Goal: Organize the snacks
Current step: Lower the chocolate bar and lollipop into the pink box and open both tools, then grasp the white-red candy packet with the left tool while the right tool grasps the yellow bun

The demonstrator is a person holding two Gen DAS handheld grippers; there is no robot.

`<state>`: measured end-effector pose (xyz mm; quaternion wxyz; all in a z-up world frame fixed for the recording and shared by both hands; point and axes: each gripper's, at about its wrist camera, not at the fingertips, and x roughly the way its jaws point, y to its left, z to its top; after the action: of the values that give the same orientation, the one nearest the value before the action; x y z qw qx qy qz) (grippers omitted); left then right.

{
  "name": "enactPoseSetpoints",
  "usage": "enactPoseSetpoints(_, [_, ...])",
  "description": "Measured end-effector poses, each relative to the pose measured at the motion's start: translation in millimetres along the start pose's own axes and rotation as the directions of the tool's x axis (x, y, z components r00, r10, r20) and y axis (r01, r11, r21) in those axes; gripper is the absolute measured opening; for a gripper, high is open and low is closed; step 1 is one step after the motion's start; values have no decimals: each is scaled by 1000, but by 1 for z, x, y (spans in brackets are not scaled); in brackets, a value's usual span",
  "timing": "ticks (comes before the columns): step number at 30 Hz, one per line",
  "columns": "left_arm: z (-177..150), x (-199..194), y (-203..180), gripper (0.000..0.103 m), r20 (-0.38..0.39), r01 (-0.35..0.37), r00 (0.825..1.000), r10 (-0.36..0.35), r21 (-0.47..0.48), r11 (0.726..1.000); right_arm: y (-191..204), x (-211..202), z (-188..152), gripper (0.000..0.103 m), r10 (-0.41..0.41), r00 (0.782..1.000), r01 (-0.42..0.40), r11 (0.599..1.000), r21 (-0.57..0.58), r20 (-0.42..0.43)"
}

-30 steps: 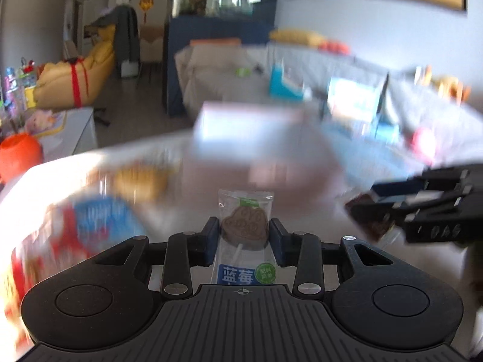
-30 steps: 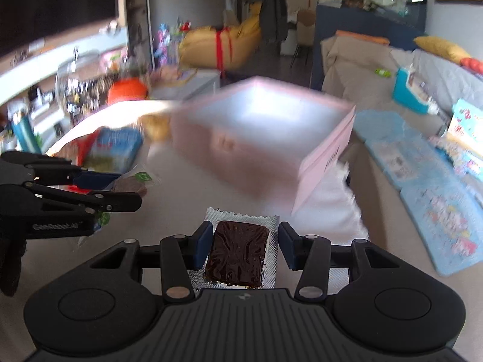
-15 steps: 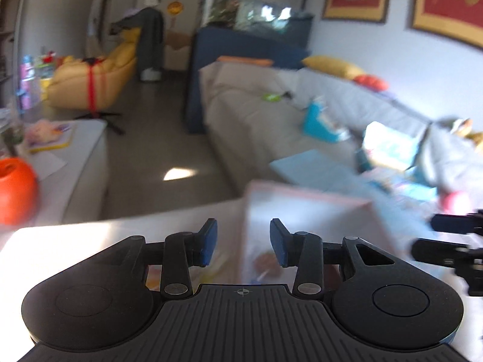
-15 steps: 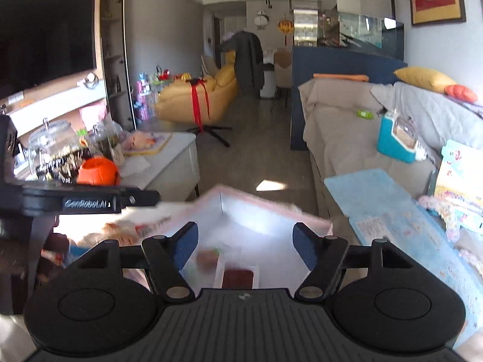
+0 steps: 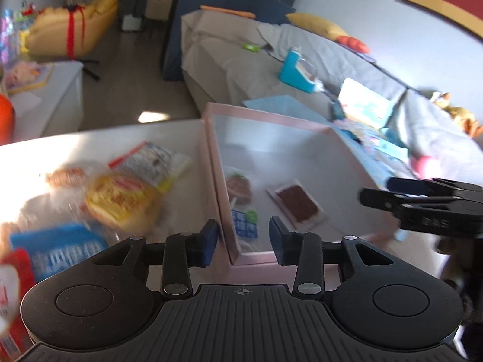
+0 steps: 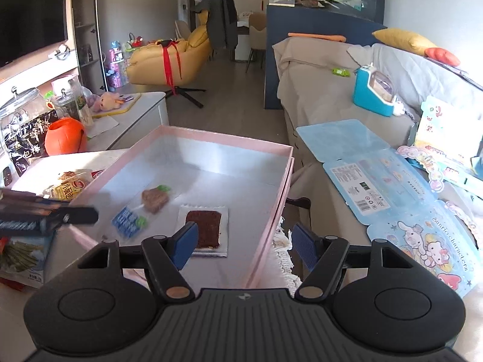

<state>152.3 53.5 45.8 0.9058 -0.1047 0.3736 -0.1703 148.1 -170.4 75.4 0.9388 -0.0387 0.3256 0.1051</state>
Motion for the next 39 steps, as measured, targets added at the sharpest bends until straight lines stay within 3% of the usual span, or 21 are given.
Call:
enactPoseSetpoints(3, [-2, -12, 10, 42, 34, 39, 999, -37, -49, 998, 4, -5, -1, 70, 2, 1000, -2, 1000, -9, 11])
enactPoseSetpoints(6, [12, -27, 26, 42, 158, -33, 986, 51, -117, 993, 9, -13, 2, 70, 29, 999, -28, 999, -16, 25])
enactPoseSetpoints(8, [35, -19, 36, 42, 194, -100, 973, 123, -125, 987, 13, -17, 6, 71, 44, 999, -43, 999, -26, 32])
enactPoseSetpoints(13, [96, 73, 52, 42, 67, -248, 967, 246, 31, 968, 25, -21, 13, 72, 66, 997, -65, 997, -38, 34])
enactPoseSetpoints(17, [104, 125, 72, 40, -94, -318, 940, 328, 108, 942, 24, -28, 7, 72, 70, 997, -69, 997, -41, 17])
enactPoseSetpoints(21, [88, 96, 79, 30, -120, -254, 957, 263, 87, 963, 14, -36, -7, 73, 82, 997, -82, 996, -37, 1])
enactPoseSetpoints(29, [14, 19, 65, 30, -156, -123, 979, 129, 52, 991, 44, -44, -21, 73, 194, 981, -195, 977, -90, -23])
enactPoseSetpoints(34, [-23, -11, 47, 30, -187, -37, 981, 44, 41, 998, 77, -46, -35, 73, 275, 959, -282, 952, -118, -76])
enactPoseSetpoints(36, [-32, -29, 43, 30, -160, -23, 987, 26, 20, 1000, 92, -45, -41, 73, 309, 945, -320, 939, -127, -104])
enactPoseSetpoints(39, [-36, -63, 37, 30, -50, -65, 997, 65, 5, 998, 116, -39, -47, 74, 345, 928, -363, 922, -137, -142])
